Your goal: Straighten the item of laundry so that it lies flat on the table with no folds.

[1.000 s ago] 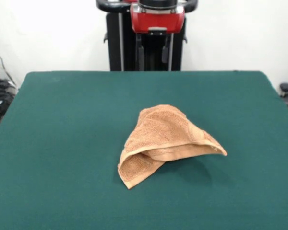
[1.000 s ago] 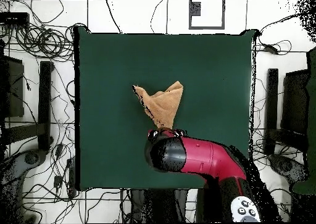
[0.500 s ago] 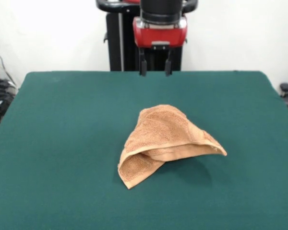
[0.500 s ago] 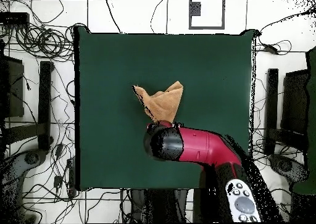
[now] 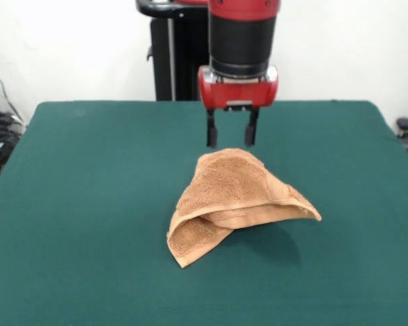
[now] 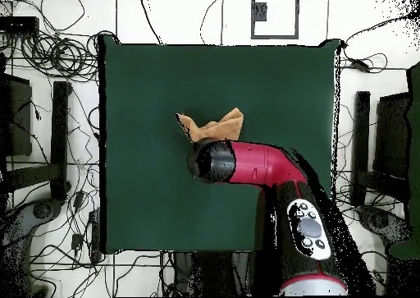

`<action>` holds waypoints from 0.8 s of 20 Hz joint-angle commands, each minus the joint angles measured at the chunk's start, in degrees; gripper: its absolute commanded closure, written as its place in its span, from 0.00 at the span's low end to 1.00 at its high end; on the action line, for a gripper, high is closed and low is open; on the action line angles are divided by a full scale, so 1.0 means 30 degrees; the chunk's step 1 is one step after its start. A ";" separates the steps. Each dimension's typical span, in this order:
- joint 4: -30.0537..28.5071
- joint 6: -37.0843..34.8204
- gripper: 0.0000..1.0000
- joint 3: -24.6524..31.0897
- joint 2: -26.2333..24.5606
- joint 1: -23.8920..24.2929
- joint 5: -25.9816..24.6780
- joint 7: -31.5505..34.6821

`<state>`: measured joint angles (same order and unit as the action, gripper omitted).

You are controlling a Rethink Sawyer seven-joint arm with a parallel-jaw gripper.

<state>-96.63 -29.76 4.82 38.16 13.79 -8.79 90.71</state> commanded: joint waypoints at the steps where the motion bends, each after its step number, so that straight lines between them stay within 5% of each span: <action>1: 0.1912 -0.2012 0.00 0.1337 -0.1600 -0.0759 0.0744 0.2109; 16: 0.2293 -0.2257 0.00 0.1311 -0.1946 -0.1084 0.0604 0.1946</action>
<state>-91.61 -30.03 4.83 34.93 13.00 -8.73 90.71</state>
